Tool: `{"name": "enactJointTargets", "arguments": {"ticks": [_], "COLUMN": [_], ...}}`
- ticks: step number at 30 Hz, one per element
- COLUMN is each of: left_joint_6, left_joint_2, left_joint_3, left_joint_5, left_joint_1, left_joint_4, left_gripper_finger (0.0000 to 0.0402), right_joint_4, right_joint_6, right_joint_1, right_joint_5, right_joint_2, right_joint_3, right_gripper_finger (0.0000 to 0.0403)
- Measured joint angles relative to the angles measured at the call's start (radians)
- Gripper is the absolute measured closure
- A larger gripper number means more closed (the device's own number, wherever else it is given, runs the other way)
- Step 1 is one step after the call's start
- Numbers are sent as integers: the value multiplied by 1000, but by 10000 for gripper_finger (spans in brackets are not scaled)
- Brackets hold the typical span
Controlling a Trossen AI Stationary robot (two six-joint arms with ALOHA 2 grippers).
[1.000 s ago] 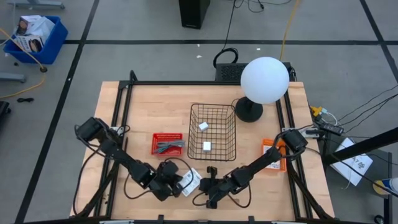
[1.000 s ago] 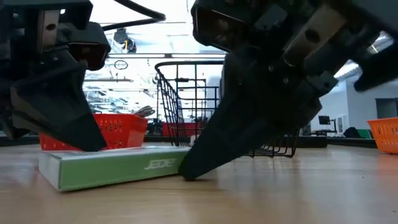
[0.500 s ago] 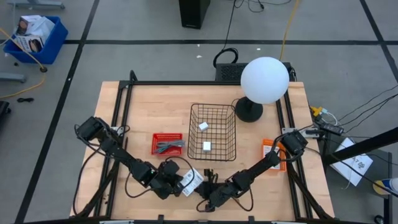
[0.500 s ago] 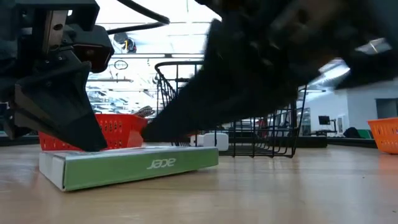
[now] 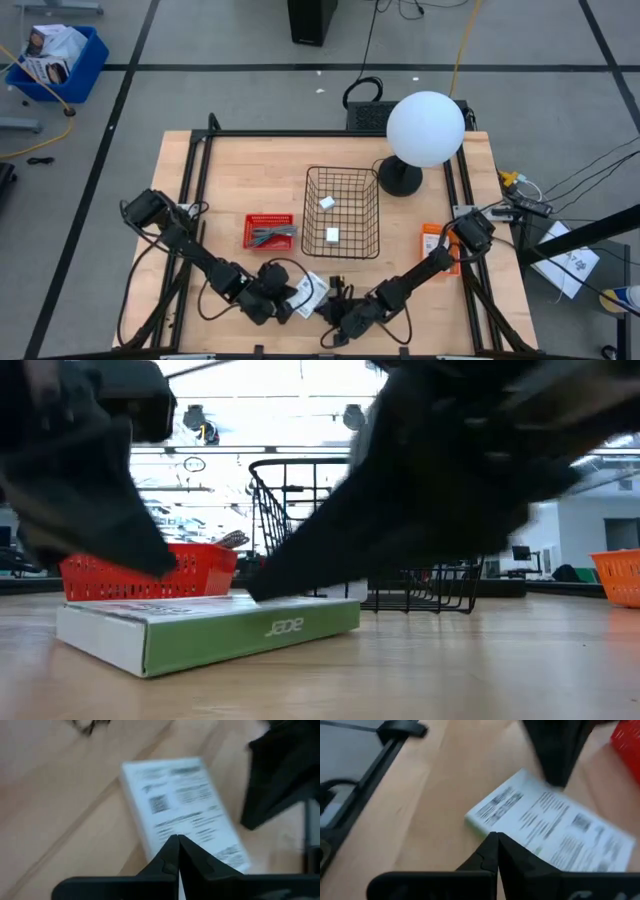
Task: Pick and place items into bin
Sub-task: Put the card reader box into the orange basket
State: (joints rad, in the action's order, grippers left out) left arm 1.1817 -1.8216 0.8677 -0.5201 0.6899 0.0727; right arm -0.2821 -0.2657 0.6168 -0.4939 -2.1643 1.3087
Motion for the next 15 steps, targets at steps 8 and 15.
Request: {"name": "enactJointTargets", "arguments": {"ticks": [8,15], "left_joint_6": [-63,160], "left_joint_2": [33,33], "left_joint_3": [2,3], "left_joint_5": [-72,-34], "left_joint_1": [21,-12], "left_joint_4": [-14,-263], "left_gripper_finger": [398,399], "right_joint_4": [129,155], "right_joint_6": [-182,-260], "right_joint_1": [13,-8], "right_joint_5": [27,50], "right_joint_2": [0,4], "right_joint_3": [0,0], "right_gripper_finger": [403,403]}}
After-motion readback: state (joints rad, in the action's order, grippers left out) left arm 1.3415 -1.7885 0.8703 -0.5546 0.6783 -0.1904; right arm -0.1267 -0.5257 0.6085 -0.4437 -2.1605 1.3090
